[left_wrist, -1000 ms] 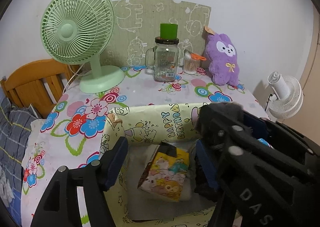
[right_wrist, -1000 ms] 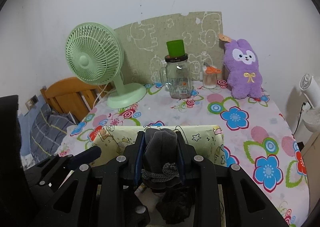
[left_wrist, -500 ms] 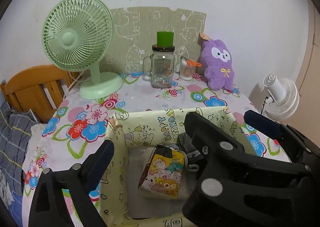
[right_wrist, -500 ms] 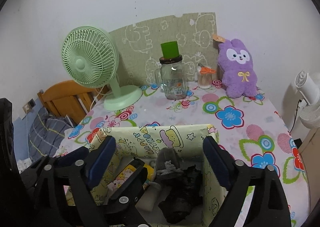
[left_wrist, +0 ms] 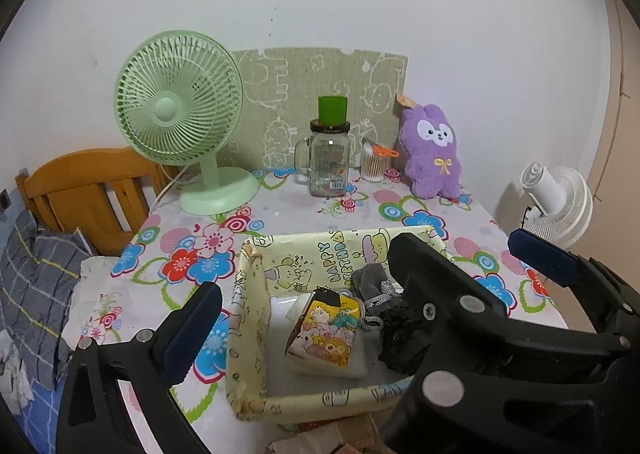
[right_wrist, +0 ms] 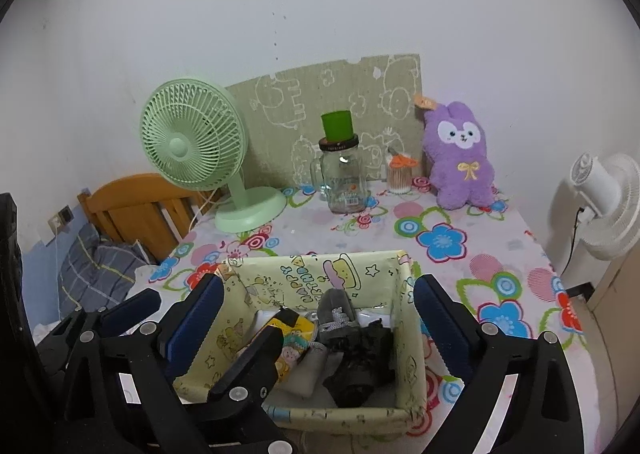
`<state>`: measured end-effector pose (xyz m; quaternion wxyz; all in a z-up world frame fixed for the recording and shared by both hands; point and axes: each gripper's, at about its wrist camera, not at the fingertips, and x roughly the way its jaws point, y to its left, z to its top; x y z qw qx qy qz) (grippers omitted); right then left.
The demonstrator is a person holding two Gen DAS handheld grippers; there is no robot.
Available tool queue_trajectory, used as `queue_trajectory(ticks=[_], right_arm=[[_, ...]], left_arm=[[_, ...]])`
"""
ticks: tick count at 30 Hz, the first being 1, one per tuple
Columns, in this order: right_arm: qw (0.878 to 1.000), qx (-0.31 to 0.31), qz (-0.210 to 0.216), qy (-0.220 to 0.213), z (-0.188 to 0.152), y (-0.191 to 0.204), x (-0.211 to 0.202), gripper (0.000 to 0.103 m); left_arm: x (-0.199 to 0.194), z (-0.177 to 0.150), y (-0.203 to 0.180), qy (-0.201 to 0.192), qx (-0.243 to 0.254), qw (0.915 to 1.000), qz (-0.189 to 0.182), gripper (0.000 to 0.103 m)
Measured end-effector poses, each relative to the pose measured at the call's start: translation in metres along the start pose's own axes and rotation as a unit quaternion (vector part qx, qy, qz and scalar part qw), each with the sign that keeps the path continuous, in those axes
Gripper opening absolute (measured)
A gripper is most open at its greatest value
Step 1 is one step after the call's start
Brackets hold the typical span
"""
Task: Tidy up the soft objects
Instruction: 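Lower the yellow bag with the left tool into the box while the right tool drops the hat, then withdraw both tools from the box toward the items on the sheet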
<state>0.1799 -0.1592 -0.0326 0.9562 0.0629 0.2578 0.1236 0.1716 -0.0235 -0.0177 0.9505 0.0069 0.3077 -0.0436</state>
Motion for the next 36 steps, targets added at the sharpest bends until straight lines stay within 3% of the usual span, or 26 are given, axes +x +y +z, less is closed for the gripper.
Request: queue_trajectory(ticks=[14, 36], right_arm=[[1.000, -0.015, -0.009, -0.022, -0.008, 0.012, -0.056, 0.097], [0.998, -0.041, -0.029, -0.049, -0.038, 0.024, -0.113, 0.097]], left_arm=[[-0.050, -0.013, -0.006, -0.034, 0.006, 0.9994, 0.001, 0.103], [-0.095, -0.046, -0.015, -0.051, -0.002, 0.9987, -0.007, 0.103]])
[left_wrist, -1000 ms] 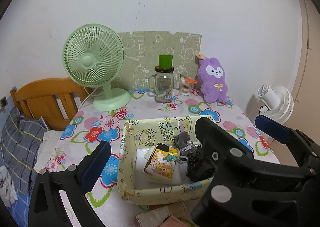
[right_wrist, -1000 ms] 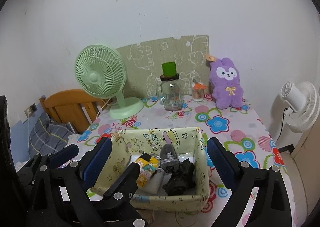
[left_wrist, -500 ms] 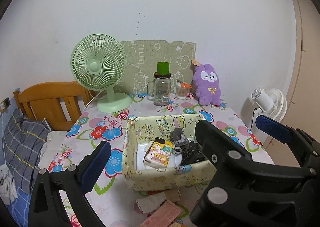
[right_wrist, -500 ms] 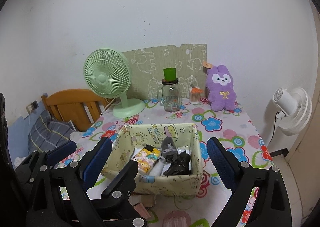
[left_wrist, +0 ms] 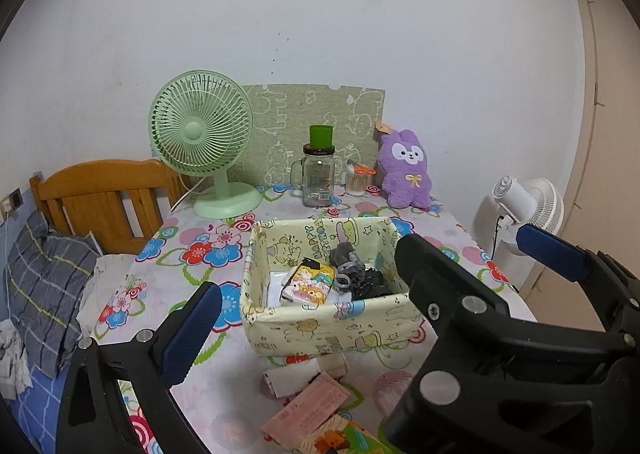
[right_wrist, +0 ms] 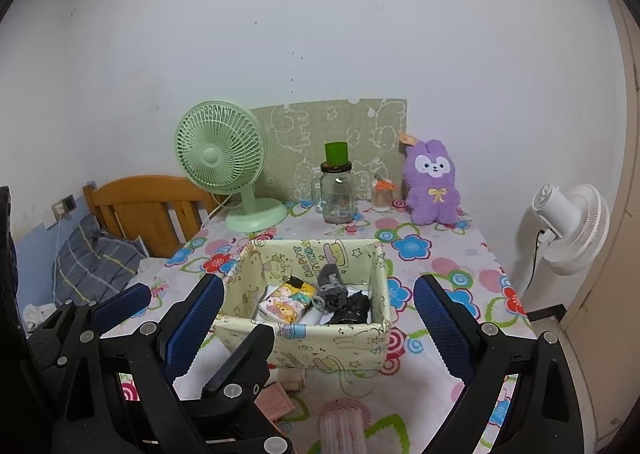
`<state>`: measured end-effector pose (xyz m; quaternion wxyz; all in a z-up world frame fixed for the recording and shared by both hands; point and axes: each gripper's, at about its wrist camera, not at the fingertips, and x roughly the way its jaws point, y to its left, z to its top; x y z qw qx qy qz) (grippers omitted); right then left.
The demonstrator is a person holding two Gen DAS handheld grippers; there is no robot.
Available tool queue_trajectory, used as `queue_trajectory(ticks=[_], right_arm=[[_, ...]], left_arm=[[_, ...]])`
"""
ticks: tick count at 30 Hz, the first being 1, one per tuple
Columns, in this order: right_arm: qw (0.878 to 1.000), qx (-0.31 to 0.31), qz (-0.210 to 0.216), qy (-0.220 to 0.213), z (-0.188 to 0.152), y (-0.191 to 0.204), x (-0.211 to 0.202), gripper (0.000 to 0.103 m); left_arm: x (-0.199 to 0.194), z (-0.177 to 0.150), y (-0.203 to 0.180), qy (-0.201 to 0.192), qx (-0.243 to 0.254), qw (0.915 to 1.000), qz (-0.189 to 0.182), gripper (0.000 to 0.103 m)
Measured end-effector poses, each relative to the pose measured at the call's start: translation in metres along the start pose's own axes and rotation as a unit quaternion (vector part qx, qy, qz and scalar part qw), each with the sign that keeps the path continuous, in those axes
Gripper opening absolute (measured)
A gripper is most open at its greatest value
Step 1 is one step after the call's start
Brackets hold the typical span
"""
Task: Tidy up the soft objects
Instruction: 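Withdraw both tools from the box toward the items on the sheet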
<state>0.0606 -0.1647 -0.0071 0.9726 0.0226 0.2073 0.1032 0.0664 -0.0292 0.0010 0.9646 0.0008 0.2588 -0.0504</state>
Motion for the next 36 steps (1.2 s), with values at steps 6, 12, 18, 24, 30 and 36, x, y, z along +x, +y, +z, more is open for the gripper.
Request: queue_trajectory(ticks=[6, 12, 18, 24, 30, 36], right_arm=[[1.000, -0.002, -0.003, 0.003, -0.012, -0.001, -0.010, 0.097], [1.000, 0.002, 0.001, 0.014, -0.028, -0.002, -0.011, 0.097], [1.000, 0.006, 0.006, 0.023, -0.046, -0.003, -0.012, 0.097], [0.999, 0.013, 0.006, 0.034, -0.063, -0.004, -0.009, 0.097], [0.999, 0.016, -0.001, 0.046, -0.081, -0.006, -0.003, 0.097], [0.998, 0.020, -0.003, 0.056, -0.096, -0.010, 0.004, 0.096]], left_arm=[[-0.008, -0.014, -0.003, 0.005, -0.002, 1.0000, -0.005, 0.103], [-0.009, -0.029, -0.004, 0.015, -0.001, 0.9999, -0.002, 0.103], [-0.008, -0.045, -0.004, 0.026, -0.005, 0.9996, -0.005, 0.103], [-0.003, -0.061, -0.004, 0.041, -0.010, 0.9990, -0.011, 0.103], [0.006, -0.077, -0.005, 0.054, -0.013, 0.9985, -0.004, 0.103], [0.015, -0.093, -0.005, 0.067, -0.021, 0.9975, 0.007, 0.103]])
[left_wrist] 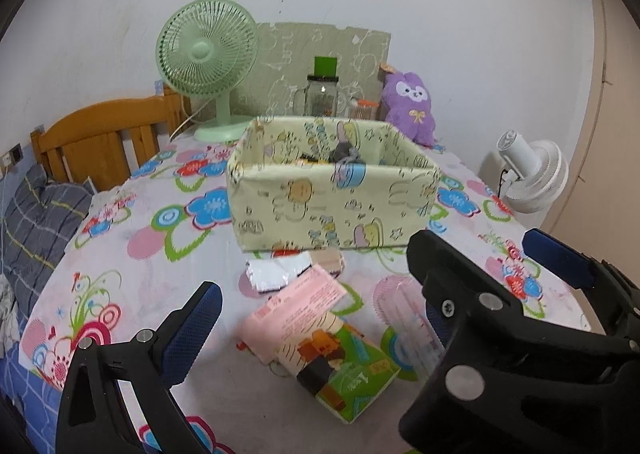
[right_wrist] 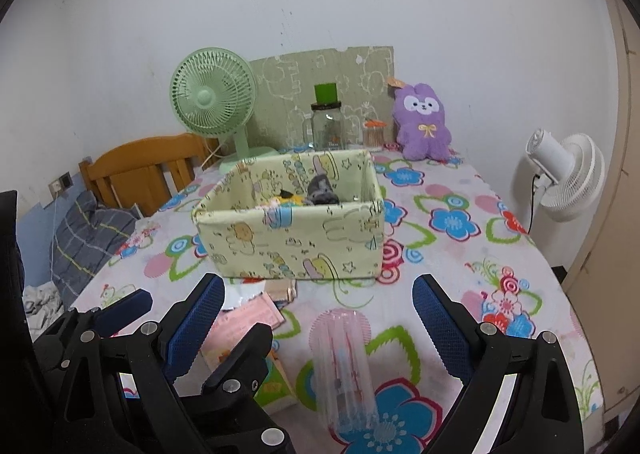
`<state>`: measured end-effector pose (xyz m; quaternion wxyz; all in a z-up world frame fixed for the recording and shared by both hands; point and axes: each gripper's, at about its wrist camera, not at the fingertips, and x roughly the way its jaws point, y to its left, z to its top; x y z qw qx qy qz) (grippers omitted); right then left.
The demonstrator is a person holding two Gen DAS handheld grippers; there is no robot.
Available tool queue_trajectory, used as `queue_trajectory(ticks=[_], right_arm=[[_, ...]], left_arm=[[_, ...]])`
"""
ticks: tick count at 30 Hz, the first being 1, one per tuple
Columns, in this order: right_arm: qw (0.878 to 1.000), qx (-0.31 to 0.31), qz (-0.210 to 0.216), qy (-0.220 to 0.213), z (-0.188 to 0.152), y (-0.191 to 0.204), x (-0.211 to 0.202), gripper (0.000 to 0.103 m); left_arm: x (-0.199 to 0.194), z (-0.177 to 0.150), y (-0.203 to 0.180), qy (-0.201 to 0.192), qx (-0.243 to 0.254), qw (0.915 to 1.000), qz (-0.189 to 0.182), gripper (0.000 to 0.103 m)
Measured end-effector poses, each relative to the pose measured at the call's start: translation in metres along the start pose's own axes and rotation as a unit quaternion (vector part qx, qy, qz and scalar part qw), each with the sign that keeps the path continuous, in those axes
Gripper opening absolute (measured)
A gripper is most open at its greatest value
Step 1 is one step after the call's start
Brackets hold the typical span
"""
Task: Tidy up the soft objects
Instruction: 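Withdraw both tools from the box toward the items on the sheet, then grasp the green tissue pack with the left tool while the right tool grasps the clear tube bag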
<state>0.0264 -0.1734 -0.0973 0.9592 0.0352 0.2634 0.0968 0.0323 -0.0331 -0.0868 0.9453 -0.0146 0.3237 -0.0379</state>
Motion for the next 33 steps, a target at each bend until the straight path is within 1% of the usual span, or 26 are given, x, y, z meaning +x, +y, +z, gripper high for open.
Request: queue_trajectory(ticks=[2, 5, 9, 12, 14, 17, 20, 22, 25, 33], right_arm=[[1.000, -0.002, -0.003, 0.003, -0.006, -0.001, 0.003, 0.095], [1.000, -0.002, -0.003, 0.009, -0.013, -0.004, 0.009, 0.094], [1.000, 0.003, -0.005, 0.022, -0.023, -0.007, 0.016, 0.093], [0.999, 0.002, -0.012, 0.031, -0.029, -0.009, 0.021, 0.091], [0.999, 0.004, -0.014, 0.036, -0.033, -0.010, 0.023, 0.091], [0.999, 0.008, -0.014, 0.043, -0.036, -0.015, 0.027, 0.090], [0.999, 0.008, -0.020, 0.050, -0.039, -0.018, 0.031, 0.089], [0.998, 0.007, -0.024, 0.062, -0.042, -0.020, 0.036, 0.089], [0.997, 0.007, -0.026, 0.066, -0.044, -0.022, 0.038, 0.089], [0.997, 0.014, -0.016, 0.081, -0.046, -0.028, 0.042, 0.082]], left_arm=[[0.004, -0.005, -0.001, 0.005, -0.001, 0.9999, 0.009, 0.103], [0.009, -0.012, -0.001, 0.013, -0.009, 0.9998, 0.013, 0.103], [0.018, -0.025, 0.000, 0.024, -0.033, 0.9990, 0.017, 0.103], [0.022, -0.030, -0.002, 0.032, -0.036, 0.9986, 0.020, 0.103], [0.023, -0.032, -0.004, 0.032, -0.039, 0.9982, 0.033, 0.103], [0.024, -0.038, -0.006, 0.035, -0.057, 0.9962, 0.057, 0.102], [0.032, -0.043, -0.006, 0.053, -0.069, 0.9948, 0.052, 0.102], [0.035, -0.045, -0.007, 0.056, -0.068, 0.9945, 0.056, 0.103], [0.036, -0.046, -0.011, 0.050, -0.062, 0.9947, 0.066, 0.102], [0.039, -0.044, -0.016, 0.050, -0.043, 0.9959, 0.063, 0.097]])
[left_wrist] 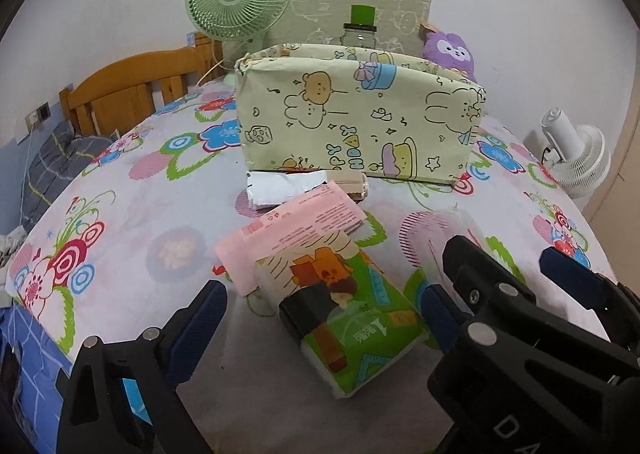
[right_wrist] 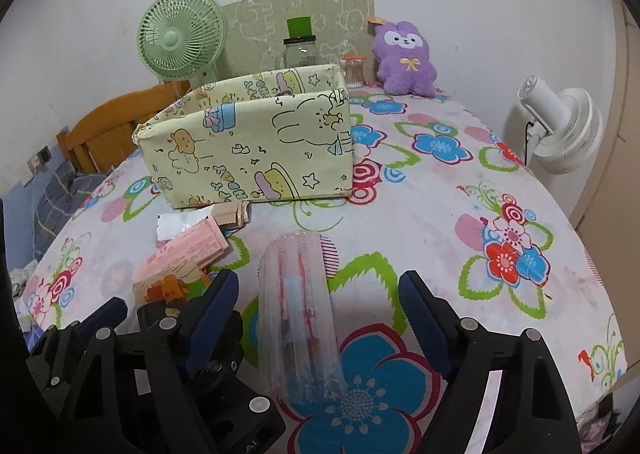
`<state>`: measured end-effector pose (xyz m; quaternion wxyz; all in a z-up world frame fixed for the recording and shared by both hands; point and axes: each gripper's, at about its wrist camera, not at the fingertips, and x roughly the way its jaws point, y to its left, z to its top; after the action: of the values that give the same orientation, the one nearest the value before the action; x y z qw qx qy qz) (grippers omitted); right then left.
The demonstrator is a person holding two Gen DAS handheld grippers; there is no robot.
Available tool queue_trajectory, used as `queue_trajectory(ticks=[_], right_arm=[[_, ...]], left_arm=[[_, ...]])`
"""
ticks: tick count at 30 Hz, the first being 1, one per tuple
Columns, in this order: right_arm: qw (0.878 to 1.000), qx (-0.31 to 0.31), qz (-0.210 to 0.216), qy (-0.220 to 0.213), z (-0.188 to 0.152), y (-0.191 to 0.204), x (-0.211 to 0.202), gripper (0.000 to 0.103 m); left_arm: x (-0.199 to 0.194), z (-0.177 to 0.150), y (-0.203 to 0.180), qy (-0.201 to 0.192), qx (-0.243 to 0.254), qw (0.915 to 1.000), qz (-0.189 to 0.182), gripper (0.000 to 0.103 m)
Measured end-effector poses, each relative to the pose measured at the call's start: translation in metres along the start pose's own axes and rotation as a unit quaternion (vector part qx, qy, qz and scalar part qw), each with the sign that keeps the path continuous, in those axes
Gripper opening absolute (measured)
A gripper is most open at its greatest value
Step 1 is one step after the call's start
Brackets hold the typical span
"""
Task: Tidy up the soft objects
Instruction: 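Grasp the green tissue pack with the left tool while the right tool grasps the clear tube bag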
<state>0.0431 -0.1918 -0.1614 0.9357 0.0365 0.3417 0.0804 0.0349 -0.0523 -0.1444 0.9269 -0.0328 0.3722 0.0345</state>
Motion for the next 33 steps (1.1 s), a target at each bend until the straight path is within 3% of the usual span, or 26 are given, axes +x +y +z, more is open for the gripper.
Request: queue_trajectory(ticks=[4, 10, 15, 24, 33], right_arm=[[1.000, 0.005, 0.009, 0.014, -0.001, -0.002, 0.005, 0.072], [0.999, 0.011, 0.014, 0.028, -0.003, -0.005, 0.012, 0.069], [0.999, 0.013, 0.027, 0.033, -0.003, -0.001, 0.015, 0.066], [0.998, 0.008, 0.047, 0.041, -0.004, 0.007, 0.018, 0.038], [0.998, 0.018, 0.051, 0.042, -0.004, 0.008, 0.017, 0.022]], left_arm=[[0.007, 0.000, -0.002, 0.020, 0.002, 0.9997, -0.012, 0.089], [0.008, 0.000, -0.006, 0.015, 0.017, 0.9997, -0.003, 0.085], [0.008, 0.001, -0.002, 0.013, 0.025, 0.9996, -0.004, 0.075], [0.008, 0.002, 0.001, 0.011, 0.043, 0.9989, -0.016, 0.073], [0.007, 0.004, 0.002, 0.014, 0.051, 0.9983, -0.026, 0.069]])
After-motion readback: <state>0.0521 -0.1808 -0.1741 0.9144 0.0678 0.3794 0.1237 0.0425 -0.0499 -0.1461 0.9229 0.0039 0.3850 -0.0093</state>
